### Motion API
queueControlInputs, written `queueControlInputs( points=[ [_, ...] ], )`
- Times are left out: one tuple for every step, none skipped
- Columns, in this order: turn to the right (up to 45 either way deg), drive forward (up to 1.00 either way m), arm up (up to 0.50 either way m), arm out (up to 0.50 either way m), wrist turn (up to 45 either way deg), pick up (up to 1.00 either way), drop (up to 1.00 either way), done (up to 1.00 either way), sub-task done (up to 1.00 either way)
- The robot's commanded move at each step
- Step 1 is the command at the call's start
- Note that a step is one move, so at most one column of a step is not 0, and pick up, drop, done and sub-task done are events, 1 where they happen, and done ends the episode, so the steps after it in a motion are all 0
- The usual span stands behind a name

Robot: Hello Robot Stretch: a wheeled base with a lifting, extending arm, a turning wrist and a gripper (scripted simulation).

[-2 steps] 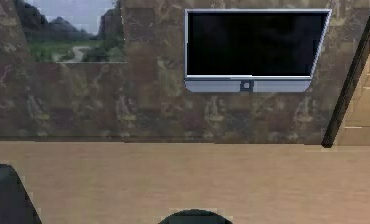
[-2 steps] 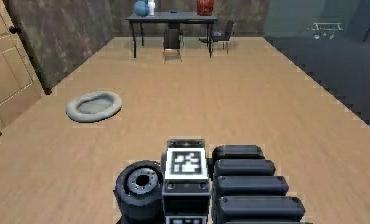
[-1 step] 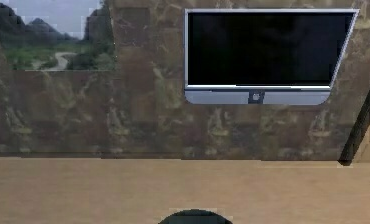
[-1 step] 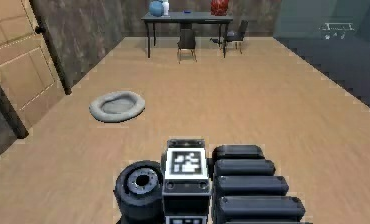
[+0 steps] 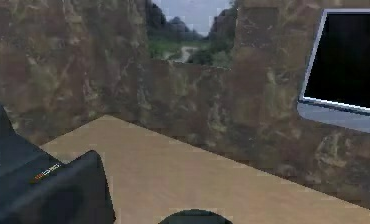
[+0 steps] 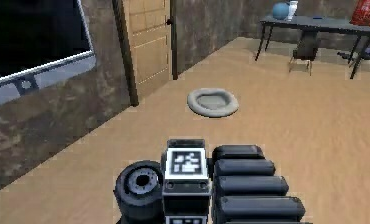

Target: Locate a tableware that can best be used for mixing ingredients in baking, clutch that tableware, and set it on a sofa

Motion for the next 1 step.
queueControlInputs(
  points=[
    [0.0,0.95,0.00,0.00,0.0,0.00,0.00,0.00,0.00]
  ],
)
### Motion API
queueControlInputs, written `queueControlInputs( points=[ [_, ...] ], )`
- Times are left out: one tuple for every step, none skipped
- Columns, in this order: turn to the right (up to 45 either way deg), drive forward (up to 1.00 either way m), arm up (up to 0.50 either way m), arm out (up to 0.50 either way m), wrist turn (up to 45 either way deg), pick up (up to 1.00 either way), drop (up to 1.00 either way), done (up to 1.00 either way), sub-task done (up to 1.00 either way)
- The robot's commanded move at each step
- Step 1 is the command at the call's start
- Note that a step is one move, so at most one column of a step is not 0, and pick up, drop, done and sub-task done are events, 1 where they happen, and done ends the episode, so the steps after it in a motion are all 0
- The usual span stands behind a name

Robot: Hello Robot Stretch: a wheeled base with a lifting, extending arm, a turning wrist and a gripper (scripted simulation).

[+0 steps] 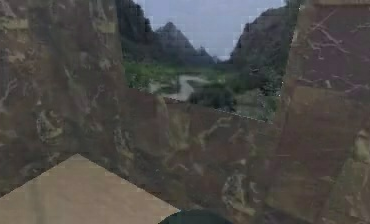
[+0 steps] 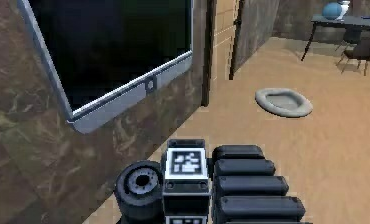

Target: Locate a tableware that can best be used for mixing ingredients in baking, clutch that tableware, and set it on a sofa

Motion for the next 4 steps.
queueControlInputs(
  points=[
    [0.0,0.60,0.00,0.00,0.0,0.00,0.00,0.00,0.00],
    [-45.0,0.00,0.00,0.00,0.0,0.00,0.00,0.00,0.00],
    [-18.0,0.00,0.00,0.00,0.0,0.00,0.00,0.00,0.00],
    [-3.0,0.00,0.00,0.00,0.0,0.00,0.00,0.00,0.00]
  ],
)
